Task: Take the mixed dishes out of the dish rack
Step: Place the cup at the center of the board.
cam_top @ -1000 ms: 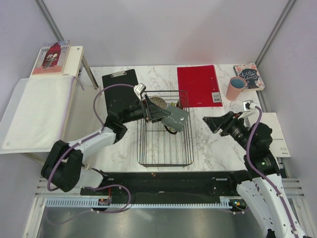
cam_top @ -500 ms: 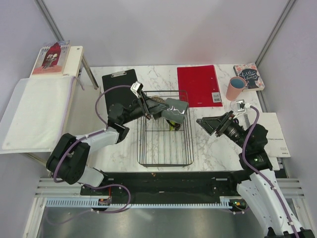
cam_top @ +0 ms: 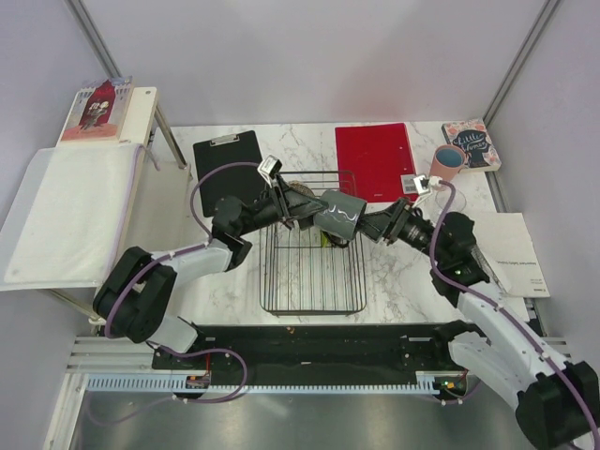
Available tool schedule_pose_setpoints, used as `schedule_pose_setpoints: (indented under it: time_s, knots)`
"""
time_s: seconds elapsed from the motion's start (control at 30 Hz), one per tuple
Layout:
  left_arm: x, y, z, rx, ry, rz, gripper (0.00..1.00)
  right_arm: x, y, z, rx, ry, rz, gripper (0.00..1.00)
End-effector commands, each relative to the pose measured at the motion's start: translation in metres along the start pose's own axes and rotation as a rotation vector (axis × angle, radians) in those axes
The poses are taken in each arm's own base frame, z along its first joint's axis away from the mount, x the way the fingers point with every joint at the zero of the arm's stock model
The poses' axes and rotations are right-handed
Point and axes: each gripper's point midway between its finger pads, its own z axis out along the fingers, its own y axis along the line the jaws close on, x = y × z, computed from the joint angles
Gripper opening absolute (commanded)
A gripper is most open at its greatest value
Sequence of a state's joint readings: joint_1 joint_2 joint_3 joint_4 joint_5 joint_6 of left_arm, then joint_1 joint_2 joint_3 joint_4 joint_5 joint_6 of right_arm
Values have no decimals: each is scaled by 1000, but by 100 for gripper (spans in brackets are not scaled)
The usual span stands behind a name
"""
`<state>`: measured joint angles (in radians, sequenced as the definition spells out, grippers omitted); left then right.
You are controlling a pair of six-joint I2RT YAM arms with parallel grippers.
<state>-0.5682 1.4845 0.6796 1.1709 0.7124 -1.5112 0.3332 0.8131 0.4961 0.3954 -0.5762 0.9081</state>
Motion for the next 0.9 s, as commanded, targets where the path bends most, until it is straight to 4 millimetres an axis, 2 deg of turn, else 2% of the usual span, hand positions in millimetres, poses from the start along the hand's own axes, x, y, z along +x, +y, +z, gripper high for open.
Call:
schedule_pose_setpoints:
  time_s: [0.0,0.07,0.13,0.17,0.27,0.37,0.4,0.43,0.47,0.5,0.53,0.57,0.6,0.63,0.67,0.7,0.77,0.8,0.83,0.87]
  knots:
    - [-1,-49,10,154,13,69,2,-18,28,24,-66,-30,-109,73]
    - [0,-49,10,151,20,66,2,-15,27,29,-45,-23,-121,69]
    - [3,-51,8,152,30,77,2,-18,22,29,-19,-43,-120,49]
    - [3,-50,8,142,32,76,2,-16,17,28,2,-45,-114,27]
    - [5,-47,7,115,35,101,2,-21,9,21,65,-79,-122,1]
    - [5,-43,8,87,40,110,4,-31,13,8,104,-129,-152,0]
    - [5,-41,8,77,45,108,8,-33,14,5,113,-140,-159,0]
    - [5,-42,10,75,53,114,18,-37,14,2,131,-159,-165,0]
    - [4,-39,11,63,57,122,48,-40,15,-1,148,-160,-168,0]
    - [4,-29,12,19,68,97,60,-45,23,-6,146,-177,-186,0]
    - [1,-28,13,-7,67,97,68,-50,25,-10,158,-198,-194,0]
    - [-2,-22,14,-42,65,138,99,-55,31,-15,167,-204,-201,0]
    - [-7,-4,15,-158,63,86,99,-61,41,-22,158,-228,-216,0]
    - [-13,2,14,-211,54,99,99,-68,44,-27,171,-252,-234,0]
    - [-18,6,13,-253,48,171,99,-74,56,-35,171,-266,-241,0]
    - [-29,17,10,-351,13,150,99,-77,60,-39,176,-272,-254,0]
    - [-40,23,7,-396,-14,184,99,-86,74,-50,180,-285,-282,0]
    - [-52,22,6,-411,-46,192,99,-89,78,-53,185,-292,-290,0]
    - [-55,29,1,-452,-56,165,99,-93,78,-56,204,-304,-299,0]
    - [-58,32,-1,-475,-65,164,99,-102,70,-65,294,-336,-289,0]
